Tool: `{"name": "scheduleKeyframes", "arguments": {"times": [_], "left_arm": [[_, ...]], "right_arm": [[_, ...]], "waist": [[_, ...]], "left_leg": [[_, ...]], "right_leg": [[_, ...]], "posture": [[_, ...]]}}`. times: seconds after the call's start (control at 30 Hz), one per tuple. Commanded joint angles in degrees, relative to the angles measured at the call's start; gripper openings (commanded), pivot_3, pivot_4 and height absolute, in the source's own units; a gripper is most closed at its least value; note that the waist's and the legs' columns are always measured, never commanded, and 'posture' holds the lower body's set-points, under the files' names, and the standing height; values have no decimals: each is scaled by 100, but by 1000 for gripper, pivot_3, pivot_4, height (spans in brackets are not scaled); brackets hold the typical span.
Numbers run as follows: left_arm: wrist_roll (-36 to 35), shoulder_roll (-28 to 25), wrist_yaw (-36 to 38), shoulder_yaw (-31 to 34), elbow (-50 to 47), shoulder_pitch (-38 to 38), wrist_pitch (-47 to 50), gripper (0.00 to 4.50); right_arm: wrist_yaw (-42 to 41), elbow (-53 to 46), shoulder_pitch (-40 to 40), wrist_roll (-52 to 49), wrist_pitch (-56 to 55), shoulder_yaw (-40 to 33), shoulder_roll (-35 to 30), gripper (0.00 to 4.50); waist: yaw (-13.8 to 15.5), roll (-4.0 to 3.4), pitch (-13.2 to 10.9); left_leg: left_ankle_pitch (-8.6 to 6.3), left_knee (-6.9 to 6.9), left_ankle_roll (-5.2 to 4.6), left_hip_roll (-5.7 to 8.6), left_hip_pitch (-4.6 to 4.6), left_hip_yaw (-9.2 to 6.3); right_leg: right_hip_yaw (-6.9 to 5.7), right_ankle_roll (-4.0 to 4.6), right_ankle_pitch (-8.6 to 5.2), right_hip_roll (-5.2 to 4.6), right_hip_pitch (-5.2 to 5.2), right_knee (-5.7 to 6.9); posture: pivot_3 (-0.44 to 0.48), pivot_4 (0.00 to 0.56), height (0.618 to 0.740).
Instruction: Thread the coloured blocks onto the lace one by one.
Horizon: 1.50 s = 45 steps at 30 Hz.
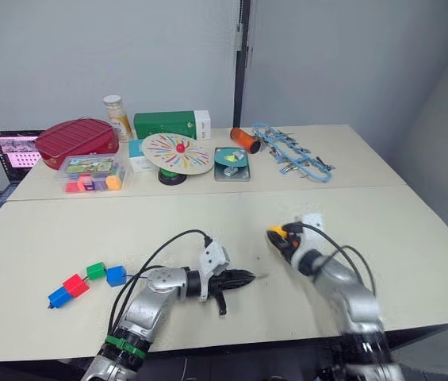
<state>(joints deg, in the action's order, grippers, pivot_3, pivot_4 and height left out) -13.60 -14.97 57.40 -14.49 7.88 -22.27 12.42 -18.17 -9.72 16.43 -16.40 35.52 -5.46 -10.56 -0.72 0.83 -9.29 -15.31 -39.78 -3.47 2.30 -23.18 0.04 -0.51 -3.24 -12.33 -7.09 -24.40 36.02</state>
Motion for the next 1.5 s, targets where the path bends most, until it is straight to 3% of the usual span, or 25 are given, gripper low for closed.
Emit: {"name": "scheduleKeyframes", "arguments": {"times": [0.03,0.17,0.43,0.5,0.7,0.77,0.97,1.07,1.13,1.3,1.5], "left_arm": [[-104,61,110,65,113,-171,-190,0],[-70,96,208,68,387,-320,-338,0],[27,116,333,-3,772,-524,-598,0],[33,125,336,-7,796,-529,-622,0],[35,97,253,60,747,-465,-664,0],[29,88,212,83,709,-433,-669,0],[-19,67,188,81,533,-319,-653,0],[-8,67,153,68,427,-253,-635,0],[0,53,153,54,365,-221,-615,0],[-23,45,86,86,215,-154,-559,0],[-48,-7,-30,136,-61,-27,-458,0]], "right_arm": [[343,-1464,-496,-286,823,-46,-16,1203],[735,-2154,-997,-514,1499,-150,218,1203],[1164,-2443,-1034,-861,2283,-537,439,1203],[1180,-2438,-1004,-943,2373,-603,441,2239],[1038,-2187,-501,-1805,2650,-1517,534,4297],[842,-2051,-300,-2162,2829,-1811,300,4446],[-660,-1290,321,-2499,2769,-1553,-1502,4446],[-2945,-422,770,-1680,1435,-293,-3238,4446],[-4066,101,963,-1019,316,513,-3965,4446],[-5493,1353,1685,-106,-1450,1524,-4232,4446],[-6334,2444,2192,405,-2545,1977,-3957,4446]], "waist": [[4,0,0],[7,0,0],[22,0,0],[20,0,0],[20,0,0],[29,0,0],[26,0,0],[2,-4,-3],[-2,-4,-2],[-4,2,-3],[26,2,-3]], "left_leg": [[1,1,1,0,2,4],[3,-2,3,-4,12,2],[3,-6,0,-1,11,2],[2,-6,-1,-1,11,2],[3,-6,-1,-2,11,2],[2,-6,-2,-1,11,1],[1,-6,-5,-2,10,4],[0,-8,-7,-2,10,9],[-2,-9,-12,-1,11,18],[-1,-11,-11,-11,12,20],[-1,-15,-10,-8,6,17]], "right_leg": [[3,0,0,0,1,-4],[0,4,-3,6,10,-3],[-1,4,-3,6,12,-4],[-1,4,-3,6,12,-4],[-1,4,-3,6,13,-4],[-2,3,-3,6,15,-5],[-5,3,-3,6,16,-11],[-4,2,-3,6,21,-17],[-1,-5,-7,5,23,-24],[-1,-5,-7,11,26,-28],[-2,-4,-7,3,19,-25]], "posture": [[0,150,740],[0,150,740],[0,150,740],[0,150,740],[0,150,740],[0,150,740],[0,150,740],[0,150,740],[0,150,740],[0,150,740],[0,150,740]]}}
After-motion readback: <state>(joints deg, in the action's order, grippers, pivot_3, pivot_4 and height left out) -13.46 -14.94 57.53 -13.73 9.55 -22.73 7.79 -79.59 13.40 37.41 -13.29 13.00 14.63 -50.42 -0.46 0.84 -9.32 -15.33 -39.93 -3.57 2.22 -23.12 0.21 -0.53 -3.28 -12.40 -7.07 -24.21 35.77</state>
